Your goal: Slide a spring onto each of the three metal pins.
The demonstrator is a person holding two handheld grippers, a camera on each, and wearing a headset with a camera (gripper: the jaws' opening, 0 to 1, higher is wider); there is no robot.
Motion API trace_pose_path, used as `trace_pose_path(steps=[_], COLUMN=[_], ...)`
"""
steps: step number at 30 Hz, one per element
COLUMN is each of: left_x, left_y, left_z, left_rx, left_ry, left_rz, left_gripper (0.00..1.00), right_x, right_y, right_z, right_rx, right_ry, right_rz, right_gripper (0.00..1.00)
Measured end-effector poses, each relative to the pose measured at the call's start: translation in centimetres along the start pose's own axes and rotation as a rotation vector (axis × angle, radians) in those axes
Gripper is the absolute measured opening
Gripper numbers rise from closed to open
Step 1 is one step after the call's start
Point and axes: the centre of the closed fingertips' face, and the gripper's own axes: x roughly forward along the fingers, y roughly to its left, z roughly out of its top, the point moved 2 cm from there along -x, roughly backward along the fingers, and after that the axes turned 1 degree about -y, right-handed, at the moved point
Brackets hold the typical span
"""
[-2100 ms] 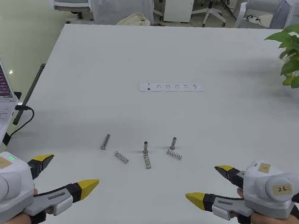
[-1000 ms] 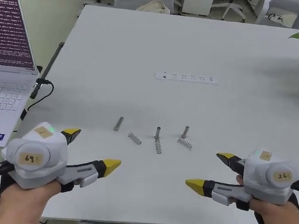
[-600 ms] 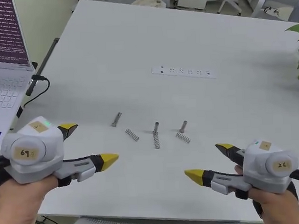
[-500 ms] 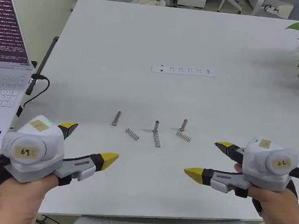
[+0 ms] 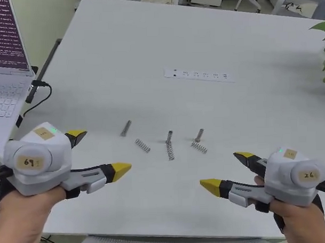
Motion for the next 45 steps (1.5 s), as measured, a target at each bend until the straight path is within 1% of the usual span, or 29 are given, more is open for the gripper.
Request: trace_pose_path(steps=[5,11,16,26,29,34,38,45], left_x=[0.3,0.4,0.6,1.1,1.6,2.5,3.1,4.5], left_y=[0.1,-0.3,-0.3,-0.4,-0.2,-0.1,0.0,0.9], left_z=[-0.2,-0.3,-0.3,-0.4,-0.5,-0.4,0.1,0.1], left_rx=[-0.002,-0.007,-0.014,-0.016,-0.006,0.001,-0.023,-0.007], left_ry=[0.007,0.013,0.017,0.023,0.029,0.040,0.017,0.032], left_rz=[-0.003,-0.010,-0.017,-0.036,-0.043,-0.039,-0.045,-0.043], left_gripper=[0.74,0.74,0.74,0.72,0.72,0.72,0.71,0.70], right_x=[0.0,-0.1,-0.1,-0.2,-0.5,-1.1,-1.6,-1.7], right_y=[-0.1,0.0,0.0,0.0,0.0,-0.1,-0.3,-0.5], right_z=[0.0,-0.2,-0.6,-0.4,-0.5,-1.3,-1.6,-1.7], right_rx=[0.004,0.015,0.019,0.018,0.019,0.027,0.048,0.043], right_ry=[0.000,0.004,0.014,0.008,0.006,0.013,0.007,0.006], right_rz=[-0.003,0.000,-0.001,-0.010,-0.015,-0.016,-0.024,-0.020], right_gripper=[0.75,0.75,0.75,0.74,0.74,0.73,0.73,0.73])
